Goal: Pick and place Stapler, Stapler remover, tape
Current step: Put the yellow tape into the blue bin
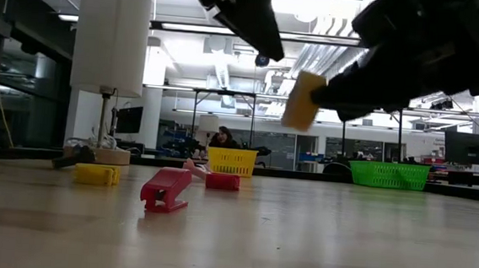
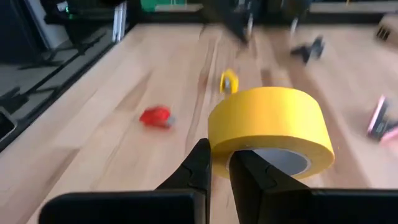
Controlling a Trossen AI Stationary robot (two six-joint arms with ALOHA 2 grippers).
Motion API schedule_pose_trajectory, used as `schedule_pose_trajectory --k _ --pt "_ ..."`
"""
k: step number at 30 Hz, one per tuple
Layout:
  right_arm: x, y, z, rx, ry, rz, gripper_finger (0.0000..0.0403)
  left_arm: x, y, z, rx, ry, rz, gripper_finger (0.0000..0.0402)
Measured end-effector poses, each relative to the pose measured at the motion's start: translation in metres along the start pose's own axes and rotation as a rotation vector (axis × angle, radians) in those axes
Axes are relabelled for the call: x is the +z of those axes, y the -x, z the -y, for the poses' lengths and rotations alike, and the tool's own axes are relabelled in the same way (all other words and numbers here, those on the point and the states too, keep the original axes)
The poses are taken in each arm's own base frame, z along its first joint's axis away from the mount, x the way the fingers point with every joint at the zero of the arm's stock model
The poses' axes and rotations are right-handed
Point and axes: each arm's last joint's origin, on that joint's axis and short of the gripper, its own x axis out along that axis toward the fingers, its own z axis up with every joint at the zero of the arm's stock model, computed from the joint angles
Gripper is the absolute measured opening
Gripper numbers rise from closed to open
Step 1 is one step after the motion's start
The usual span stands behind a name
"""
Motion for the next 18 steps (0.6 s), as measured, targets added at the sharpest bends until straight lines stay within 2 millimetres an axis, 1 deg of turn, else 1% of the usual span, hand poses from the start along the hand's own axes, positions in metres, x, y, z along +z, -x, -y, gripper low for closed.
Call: schedule_pose_trajectory --k 4,7,13,18 --pt "-0.002 0.007 0.001 0.027 -0.055 -0.095 0.0027 -0.006 0.002 -0.003 0.020 0.019 -0.063 0.0131" --pt "0.002 0.019 0.001 0.056 -0.094 -0.176 0.0026 -0.012 0.002 -0.005 0.038 0.031 -0.111 0.0131" --pt "0.016 0.061 0.000 0.167 -0.208 -0.328 0.0026 -0.017 0.003 -0.007 0.059 0.053 -0.148 0.0131" --pt "0.023 0.100 -0.002 0.319 -0.355 -0.449 0.0026 -0.017 0.003 -0.007 0.062 0.053 -0.146 0.0131"
